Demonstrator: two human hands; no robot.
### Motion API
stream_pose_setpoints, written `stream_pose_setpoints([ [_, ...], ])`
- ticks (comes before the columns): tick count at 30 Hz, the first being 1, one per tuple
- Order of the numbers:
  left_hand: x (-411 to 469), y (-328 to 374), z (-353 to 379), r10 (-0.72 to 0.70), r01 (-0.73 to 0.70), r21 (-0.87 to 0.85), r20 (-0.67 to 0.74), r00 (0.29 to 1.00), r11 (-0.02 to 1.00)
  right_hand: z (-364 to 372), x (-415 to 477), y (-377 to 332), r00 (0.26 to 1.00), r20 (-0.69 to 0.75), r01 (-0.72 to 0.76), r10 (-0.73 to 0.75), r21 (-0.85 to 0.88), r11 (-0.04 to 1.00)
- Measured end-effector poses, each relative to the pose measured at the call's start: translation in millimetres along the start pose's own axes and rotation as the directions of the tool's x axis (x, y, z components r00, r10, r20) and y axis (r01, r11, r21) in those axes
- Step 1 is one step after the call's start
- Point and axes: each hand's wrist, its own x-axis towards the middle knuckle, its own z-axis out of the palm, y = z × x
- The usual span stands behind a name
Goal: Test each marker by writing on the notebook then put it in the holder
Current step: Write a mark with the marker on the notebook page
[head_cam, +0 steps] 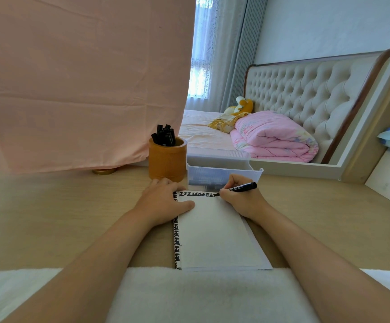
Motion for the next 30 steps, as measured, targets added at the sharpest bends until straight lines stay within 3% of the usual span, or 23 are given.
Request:
stream_pose_setpoints([
  [19,-0.1,0.6,-0.1,0.0,0.0,-0.004,0.007,1.0,1.0,-3.5,-4.7,-10.6,0.998,0.068,0.002,-0.003,0.023,1.0],
  [25,0.1,-0.4,-0.3,0.011,-0.011,0.006,0.001,1.0,1.0,-6.7,-6.5,-9.8,0.999,0.003,-0.048,0.048,0.174,0.984],
  [28,0.9,-1.5,-1.9,0.019,-0.019,-0.002,0.028,0.999,1.0,-13.7,-8.8,-22.5,0.998,0.053,0.018,-0.031,0.23,0.973],
  [30,1.9,-3.0,-5.6,0.02,-0.016,-0.107,0.036,0.999,0.994,-17.0,-10.4,-34.9,0.987,0.124,0.065,-0.101,0.263,0.963],
])
